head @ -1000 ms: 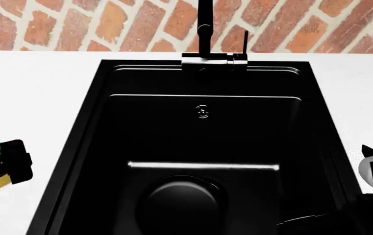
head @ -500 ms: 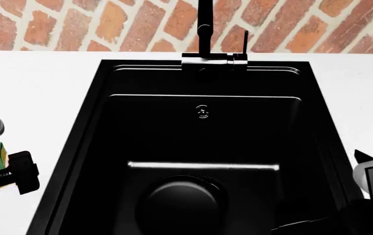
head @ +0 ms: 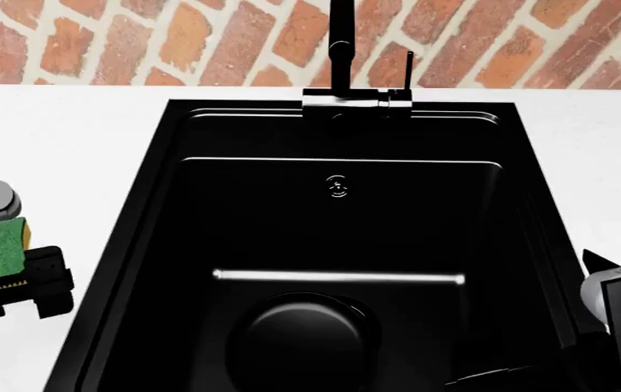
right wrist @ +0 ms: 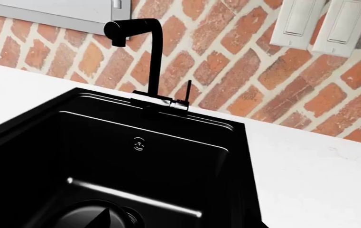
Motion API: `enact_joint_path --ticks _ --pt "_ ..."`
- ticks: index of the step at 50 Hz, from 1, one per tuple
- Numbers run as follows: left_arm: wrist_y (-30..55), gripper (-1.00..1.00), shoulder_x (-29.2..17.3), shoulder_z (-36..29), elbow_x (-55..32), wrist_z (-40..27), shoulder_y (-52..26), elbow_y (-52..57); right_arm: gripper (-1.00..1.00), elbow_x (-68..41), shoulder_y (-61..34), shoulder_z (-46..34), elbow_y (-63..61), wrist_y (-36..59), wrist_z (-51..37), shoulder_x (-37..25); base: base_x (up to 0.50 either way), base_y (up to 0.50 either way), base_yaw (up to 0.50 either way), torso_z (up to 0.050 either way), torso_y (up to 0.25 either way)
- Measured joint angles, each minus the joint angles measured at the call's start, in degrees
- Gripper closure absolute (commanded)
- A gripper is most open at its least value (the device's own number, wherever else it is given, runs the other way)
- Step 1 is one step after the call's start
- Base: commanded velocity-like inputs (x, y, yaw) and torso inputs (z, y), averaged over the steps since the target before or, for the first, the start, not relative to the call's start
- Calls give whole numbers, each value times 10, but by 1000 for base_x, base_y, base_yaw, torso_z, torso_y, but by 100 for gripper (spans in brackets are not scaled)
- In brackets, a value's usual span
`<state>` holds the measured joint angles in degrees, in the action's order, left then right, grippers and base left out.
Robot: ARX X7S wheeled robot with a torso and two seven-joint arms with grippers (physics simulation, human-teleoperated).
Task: Pick the pan and sponge and place them into the sink. Then turn on the water.
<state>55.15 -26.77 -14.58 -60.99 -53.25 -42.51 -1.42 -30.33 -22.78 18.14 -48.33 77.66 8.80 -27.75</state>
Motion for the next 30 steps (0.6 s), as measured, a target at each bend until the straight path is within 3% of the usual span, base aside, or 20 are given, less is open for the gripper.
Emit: enact_joint_path --ticks 7,17,30 --pt "30 100 -1 -44 7 32 -51 22 -100 -1 1 0 0 -4 -3 2 0 0 0 0 0" --pt "60 100 8 -171 47 162 -140 24 -100 -4 5 8 -4 -4 -8 3 0 0 0 0 0" --pt "42 100 71 -274 89 317 -229 -79 -100 -10 6 12 -9 -2 -14 6 0 0 0 0 0"
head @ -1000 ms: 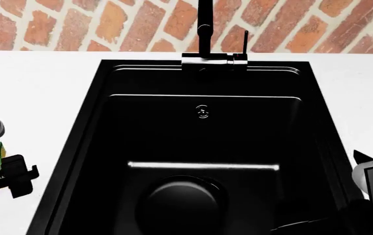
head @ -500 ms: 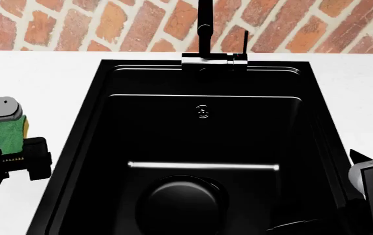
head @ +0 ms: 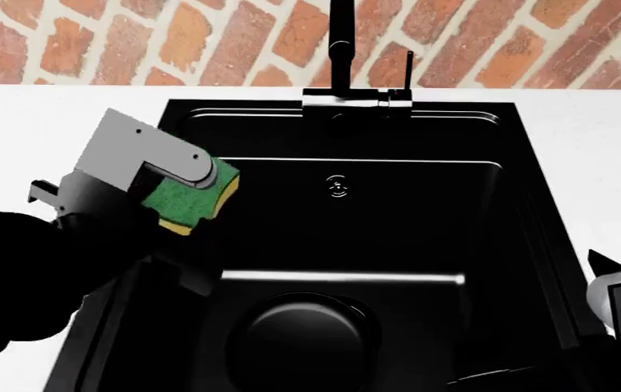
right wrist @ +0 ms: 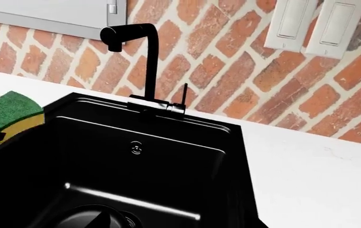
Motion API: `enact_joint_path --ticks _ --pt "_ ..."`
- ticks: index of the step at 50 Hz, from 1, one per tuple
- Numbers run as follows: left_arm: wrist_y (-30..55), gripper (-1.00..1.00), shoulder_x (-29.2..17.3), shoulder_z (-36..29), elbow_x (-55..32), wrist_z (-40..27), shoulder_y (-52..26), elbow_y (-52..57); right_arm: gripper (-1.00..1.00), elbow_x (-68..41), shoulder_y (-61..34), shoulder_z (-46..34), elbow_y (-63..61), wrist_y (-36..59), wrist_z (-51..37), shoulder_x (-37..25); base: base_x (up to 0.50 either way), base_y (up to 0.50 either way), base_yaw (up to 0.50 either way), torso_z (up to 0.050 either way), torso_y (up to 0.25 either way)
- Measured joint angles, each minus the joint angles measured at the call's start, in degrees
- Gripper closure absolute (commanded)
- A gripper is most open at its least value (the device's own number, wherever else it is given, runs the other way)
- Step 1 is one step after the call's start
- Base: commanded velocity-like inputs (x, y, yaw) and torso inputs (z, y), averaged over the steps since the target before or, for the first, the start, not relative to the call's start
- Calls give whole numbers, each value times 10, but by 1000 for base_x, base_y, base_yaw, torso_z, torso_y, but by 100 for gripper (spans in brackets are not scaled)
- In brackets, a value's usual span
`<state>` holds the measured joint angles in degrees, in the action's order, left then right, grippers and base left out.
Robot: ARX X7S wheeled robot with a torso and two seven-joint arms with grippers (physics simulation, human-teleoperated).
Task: Pick the pan and sponge and place them into the sink. Then turn on the water.
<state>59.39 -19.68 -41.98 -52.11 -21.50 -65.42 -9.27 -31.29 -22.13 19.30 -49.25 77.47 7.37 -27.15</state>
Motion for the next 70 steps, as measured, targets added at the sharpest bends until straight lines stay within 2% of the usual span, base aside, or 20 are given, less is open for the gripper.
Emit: enact_joint_path --ticks 21,29,38,45,53,54,70 --pt "-113 100 133 -101 72 170 -64 -283 -100 -26 -11 35 -19 34 -2 -5 0 0 0 0 0" --pt "-194 100 166 -232 -20 190 -95 -382 -100 -36 -12 53 -26 46 -1 -8 0 0 0 0 0" --pt "-262 100 182 -369 -130 190 -111 -435 -100 -44 -1 69 -30 47 -1 -8 0 0 0 0 0" --pt "-288 100 187 -425 -169 187 -111 -455 -100 -49 9 77 -32 45 -1 -8 0 0 0 0 0" --pt "-300 100 190 -454 -192 183 -112 -464 -100 -53 17 82 -33 41 -3 -7 0 0 0 0 0" --pt "-300 -100 190 -457 -194 183 -112 -465 -100 -54 18 82 -33 41 -3 -7 0 0 0 0 10" --pt "-299 -100 192 -473 -225 171 -120 -466 -100 -61 18 75 -29 37 -12 -6 0 0 0 0 0"
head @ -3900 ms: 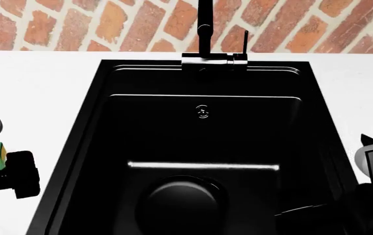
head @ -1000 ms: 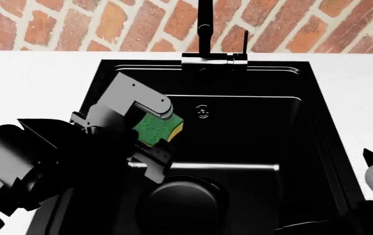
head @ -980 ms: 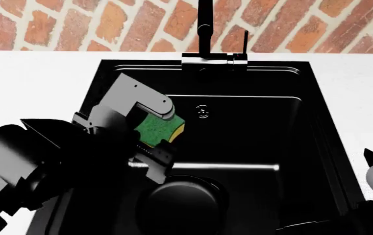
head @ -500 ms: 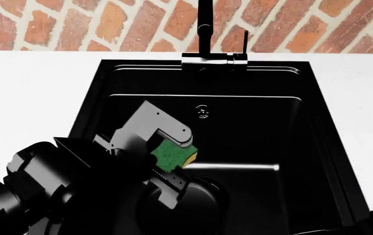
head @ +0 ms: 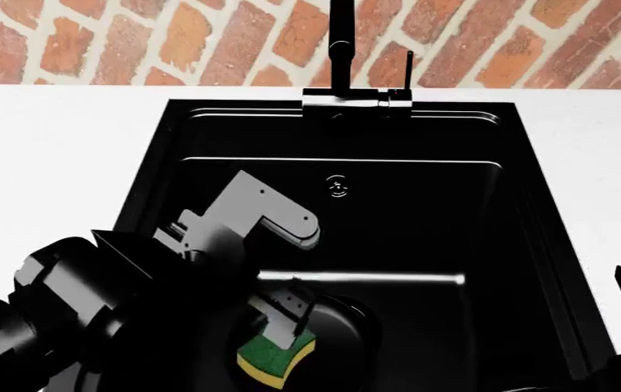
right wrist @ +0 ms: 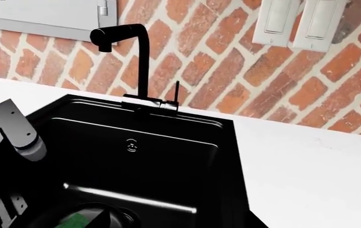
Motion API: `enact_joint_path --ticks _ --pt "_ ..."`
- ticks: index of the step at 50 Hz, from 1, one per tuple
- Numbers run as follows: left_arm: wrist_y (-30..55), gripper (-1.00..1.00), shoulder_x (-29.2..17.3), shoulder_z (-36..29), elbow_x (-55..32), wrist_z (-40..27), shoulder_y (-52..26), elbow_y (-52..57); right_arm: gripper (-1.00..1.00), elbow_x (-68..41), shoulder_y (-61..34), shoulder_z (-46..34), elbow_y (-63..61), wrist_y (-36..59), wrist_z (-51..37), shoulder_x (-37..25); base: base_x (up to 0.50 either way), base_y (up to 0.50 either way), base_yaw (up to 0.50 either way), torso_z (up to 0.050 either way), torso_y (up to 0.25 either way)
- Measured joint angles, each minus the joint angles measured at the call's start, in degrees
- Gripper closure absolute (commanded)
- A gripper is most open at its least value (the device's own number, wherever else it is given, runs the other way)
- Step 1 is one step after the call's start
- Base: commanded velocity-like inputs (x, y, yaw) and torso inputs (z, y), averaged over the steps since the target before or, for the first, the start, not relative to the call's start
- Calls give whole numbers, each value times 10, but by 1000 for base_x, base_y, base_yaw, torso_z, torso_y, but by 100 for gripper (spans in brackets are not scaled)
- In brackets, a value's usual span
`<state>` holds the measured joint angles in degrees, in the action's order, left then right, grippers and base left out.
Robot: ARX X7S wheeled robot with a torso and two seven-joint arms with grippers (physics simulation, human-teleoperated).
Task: Pick the pan and sponge and place them into the sink. Then turn on the water.
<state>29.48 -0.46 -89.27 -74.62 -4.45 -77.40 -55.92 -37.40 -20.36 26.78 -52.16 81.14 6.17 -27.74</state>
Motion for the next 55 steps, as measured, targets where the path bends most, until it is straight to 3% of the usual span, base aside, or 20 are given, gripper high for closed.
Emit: enact_joint_path --ticks 7,14,26,39,55 --pt "-8 -100 -5 5 -11 -8 -17 8 -100 3 -17 -26 14 -8 -9 2 0 0 0 0 0" --pt "-5 -100 -46 22 -29 -54 -42 82 -100 7 -41 -53 34 -14 -20 4 0 0 0 0 0" --pt "-34 -100 -158 70 -52 -166 -58 270 -100 10 -95 -69 74 0 -49 27 0 0 0 0 0" --pt "-84 -100 -290 125 -91 -237 -31 439 -100 21 -138 -97 110 -3 -74 32 0 0 0 0 0" --pt "-119 -100 -420 162 -113 -328 2 582 -100 44 -148 -120 134 -29 -91 19 0 0 0 0 0"
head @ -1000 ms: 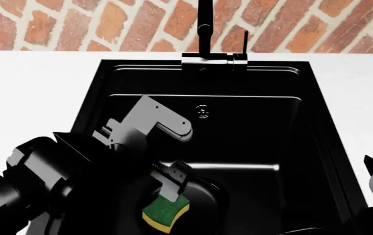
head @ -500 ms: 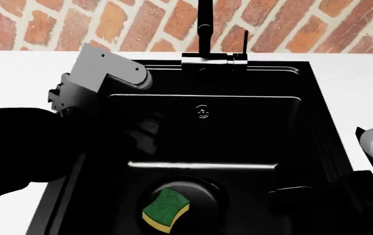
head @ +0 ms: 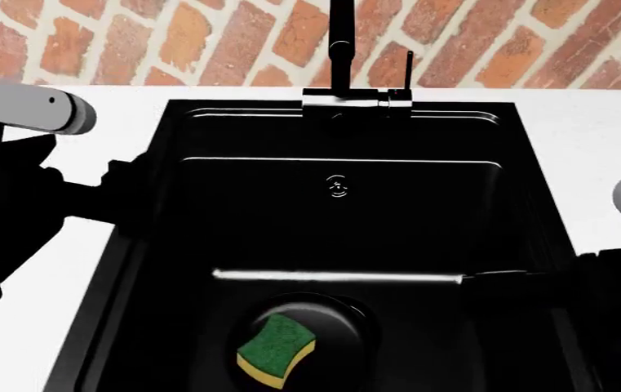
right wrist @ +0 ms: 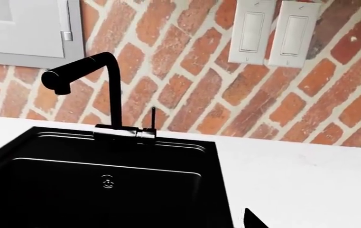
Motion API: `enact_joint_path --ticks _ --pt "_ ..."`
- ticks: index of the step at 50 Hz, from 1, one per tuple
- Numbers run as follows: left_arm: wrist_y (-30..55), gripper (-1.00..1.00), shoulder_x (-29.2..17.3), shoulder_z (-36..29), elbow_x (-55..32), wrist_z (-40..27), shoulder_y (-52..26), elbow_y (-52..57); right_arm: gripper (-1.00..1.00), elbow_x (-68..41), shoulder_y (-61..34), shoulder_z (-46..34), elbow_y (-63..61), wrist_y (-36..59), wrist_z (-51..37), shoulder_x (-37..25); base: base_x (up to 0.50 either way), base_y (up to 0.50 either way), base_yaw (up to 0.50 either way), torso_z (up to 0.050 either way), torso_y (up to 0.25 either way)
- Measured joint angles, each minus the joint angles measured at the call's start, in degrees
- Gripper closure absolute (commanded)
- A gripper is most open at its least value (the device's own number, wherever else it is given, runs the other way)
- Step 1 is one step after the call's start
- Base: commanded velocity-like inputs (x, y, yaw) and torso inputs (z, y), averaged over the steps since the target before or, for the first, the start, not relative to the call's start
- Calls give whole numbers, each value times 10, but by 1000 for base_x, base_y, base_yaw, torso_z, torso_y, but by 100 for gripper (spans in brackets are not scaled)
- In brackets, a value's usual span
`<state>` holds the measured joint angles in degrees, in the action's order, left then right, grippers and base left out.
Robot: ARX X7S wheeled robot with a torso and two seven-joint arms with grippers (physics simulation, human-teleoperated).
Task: Pick the pan and sponge and place them into the sink. Then turn on the water.
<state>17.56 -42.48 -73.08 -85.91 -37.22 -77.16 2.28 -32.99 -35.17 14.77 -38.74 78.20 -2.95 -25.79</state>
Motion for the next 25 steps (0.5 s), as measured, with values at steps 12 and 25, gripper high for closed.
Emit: enact_joint_path --ticks 12,25 --pt "-12 -100 -45 7 -2 -30 18 41 -100 -6 -4 -7 -5 2 -5 -2 11 -315 0 0 0" --pt "-18 -100 -66 14 -3 -36 24 50 -100 -8 -14 -12 -18 15 -14 -4 17 -118 0 0 0"
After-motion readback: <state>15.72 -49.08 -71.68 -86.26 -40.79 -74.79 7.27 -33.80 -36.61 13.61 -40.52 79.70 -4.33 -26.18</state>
